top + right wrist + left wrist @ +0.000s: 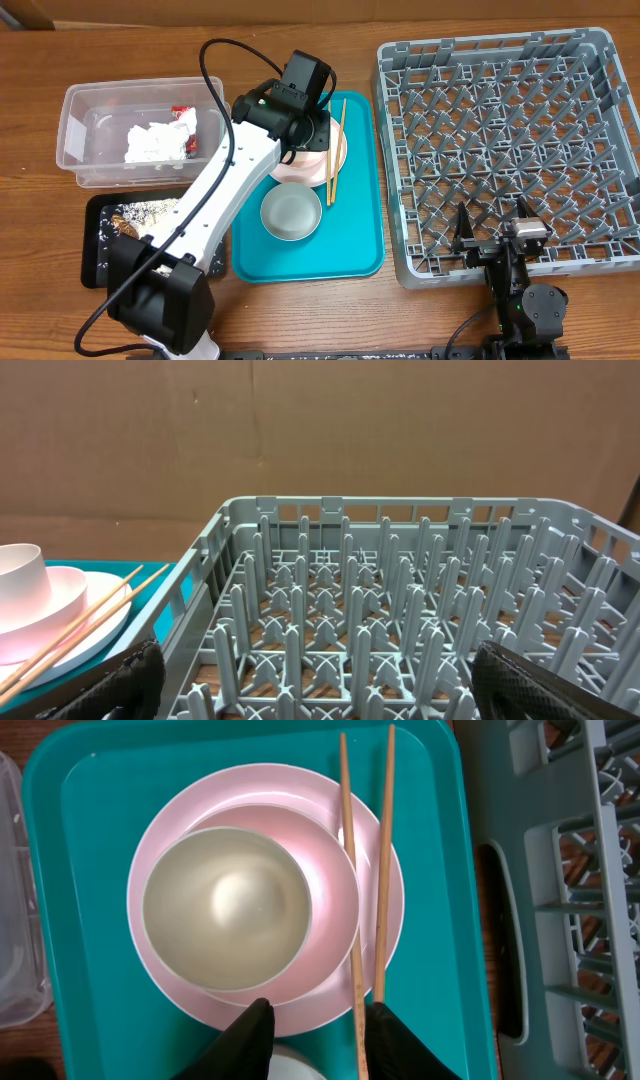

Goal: Sort waste into correct bins and load items into the dishwasher
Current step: 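Carry the emptied grey bowl onto the teal tray and release it, then lower the left gripper onto the white cup on the pink plates and grasp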

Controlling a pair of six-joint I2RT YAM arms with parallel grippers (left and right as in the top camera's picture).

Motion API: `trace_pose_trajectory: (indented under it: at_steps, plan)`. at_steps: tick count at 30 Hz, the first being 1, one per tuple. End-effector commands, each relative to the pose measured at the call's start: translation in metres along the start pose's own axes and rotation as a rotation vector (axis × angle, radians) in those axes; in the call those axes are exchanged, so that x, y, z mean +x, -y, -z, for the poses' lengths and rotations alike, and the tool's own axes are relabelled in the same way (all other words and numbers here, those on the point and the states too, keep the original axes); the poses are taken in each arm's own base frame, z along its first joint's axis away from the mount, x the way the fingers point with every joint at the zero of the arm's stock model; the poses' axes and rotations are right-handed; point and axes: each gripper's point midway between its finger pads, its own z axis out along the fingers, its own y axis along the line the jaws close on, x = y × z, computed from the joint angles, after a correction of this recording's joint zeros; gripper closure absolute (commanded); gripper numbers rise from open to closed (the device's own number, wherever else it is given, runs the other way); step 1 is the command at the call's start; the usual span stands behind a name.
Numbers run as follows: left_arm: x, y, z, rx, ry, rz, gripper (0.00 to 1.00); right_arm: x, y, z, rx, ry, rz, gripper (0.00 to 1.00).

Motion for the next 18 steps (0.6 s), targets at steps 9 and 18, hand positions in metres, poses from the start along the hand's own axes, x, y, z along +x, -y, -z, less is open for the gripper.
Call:
trace_pose_trajectory:
  at_steps: [9,18]
  plan:
    - [0.012,0.002,-0.037,-0.026,-0.077,0.013,0.66,0.002,0.0,0.0,-0.002,0.0,0.001,0.0]
    - [-0.005,-0.011,-0.037,-0.105,0.001,0.013,0.64,0.002,0.0,0.0,-0.002,0.0,0.001,0.0]
